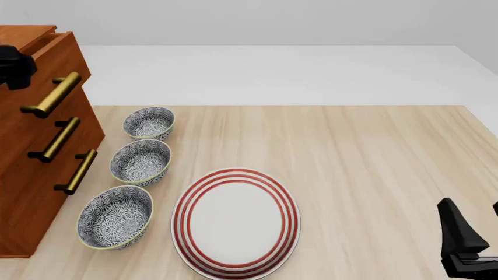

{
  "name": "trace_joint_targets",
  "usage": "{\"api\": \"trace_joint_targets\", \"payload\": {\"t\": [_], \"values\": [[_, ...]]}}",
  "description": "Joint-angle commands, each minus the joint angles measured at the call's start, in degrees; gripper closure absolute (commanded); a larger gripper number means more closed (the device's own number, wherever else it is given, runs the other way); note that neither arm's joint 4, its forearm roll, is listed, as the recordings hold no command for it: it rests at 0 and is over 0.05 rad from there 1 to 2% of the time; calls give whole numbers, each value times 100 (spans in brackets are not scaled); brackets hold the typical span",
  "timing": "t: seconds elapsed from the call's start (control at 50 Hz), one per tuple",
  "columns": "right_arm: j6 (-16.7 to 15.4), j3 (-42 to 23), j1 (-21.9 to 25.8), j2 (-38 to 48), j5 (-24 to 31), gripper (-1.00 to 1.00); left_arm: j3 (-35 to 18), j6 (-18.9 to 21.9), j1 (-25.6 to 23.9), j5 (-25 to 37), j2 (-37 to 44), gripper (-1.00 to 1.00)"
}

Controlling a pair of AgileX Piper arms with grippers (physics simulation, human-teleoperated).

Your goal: Open the top drawer of the cabinet.

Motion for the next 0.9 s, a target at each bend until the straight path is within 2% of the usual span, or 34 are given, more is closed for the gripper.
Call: {"api": "trace_joint_targets", "payload": {"t": [0.02, 0.9], "values": [[0, 0, 0, 0, 0, -100, -5, -30, 21, -52, 124, -100], [0, 0, 0, 1, 0, -100, -93, -57, -49, -133, 522, -100]]}}
